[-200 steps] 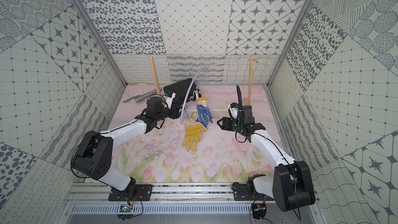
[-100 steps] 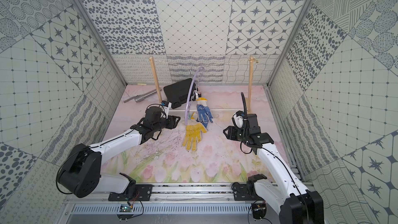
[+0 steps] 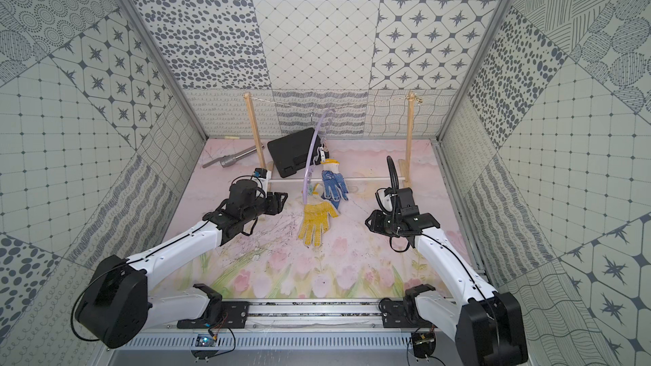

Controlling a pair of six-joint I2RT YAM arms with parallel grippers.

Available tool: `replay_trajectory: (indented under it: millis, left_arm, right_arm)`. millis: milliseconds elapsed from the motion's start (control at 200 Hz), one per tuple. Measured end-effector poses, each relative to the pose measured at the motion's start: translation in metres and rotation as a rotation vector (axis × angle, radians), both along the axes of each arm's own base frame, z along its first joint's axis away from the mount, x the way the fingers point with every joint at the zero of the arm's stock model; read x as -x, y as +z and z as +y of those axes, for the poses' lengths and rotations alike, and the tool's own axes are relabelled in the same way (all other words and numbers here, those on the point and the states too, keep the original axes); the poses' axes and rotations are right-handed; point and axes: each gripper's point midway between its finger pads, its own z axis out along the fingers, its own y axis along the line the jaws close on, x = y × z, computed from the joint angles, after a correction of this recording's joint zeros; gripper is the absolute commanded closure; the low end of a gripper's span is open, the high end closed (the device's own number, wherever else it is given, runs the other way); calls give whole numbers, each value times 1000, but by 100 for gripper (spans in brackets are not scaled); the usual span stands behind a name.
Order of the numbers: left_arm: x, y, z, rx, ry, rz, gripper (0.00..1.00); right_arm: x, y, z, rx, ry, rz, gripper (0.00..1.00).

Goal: Clip the gloves onto a hanger to dry
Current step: Adjust the glove at the center of the board.

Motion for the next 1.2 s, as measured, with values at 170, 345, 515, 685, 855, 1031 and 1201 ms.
replay_trajectory:
  millis: [170,345,515,685,855,1031,1201]
  left_arm:
    - [-1,-2,7,-8,31,19,36]
    - [-2,-6,10,-15,40,42,36]
    - [-4,-16,11,-28,45,73,36]
    - [-6,-22,11,-29,42,95,36]
    - [-7,-23,10,-21,35,101,36]
    - [-5,-21,3,13,-5,100,37]
    - [9,-18,-15,65,-100,85,40]
  right_arm:
    - [-25,-6,24,-16,61,1,59]
    - [-71,-3,55,-84,98,-60,55]
    - [-104,-10,85,-159,87,-67,46]
    - [-121,-23,99,-217,23,-40,46]
    - [-130,-43,102,-250,-45,8,50]
    - [-136,-54,105,-280,-80,34,65]
    - [-141,-59,110,-311,-92,44,100]
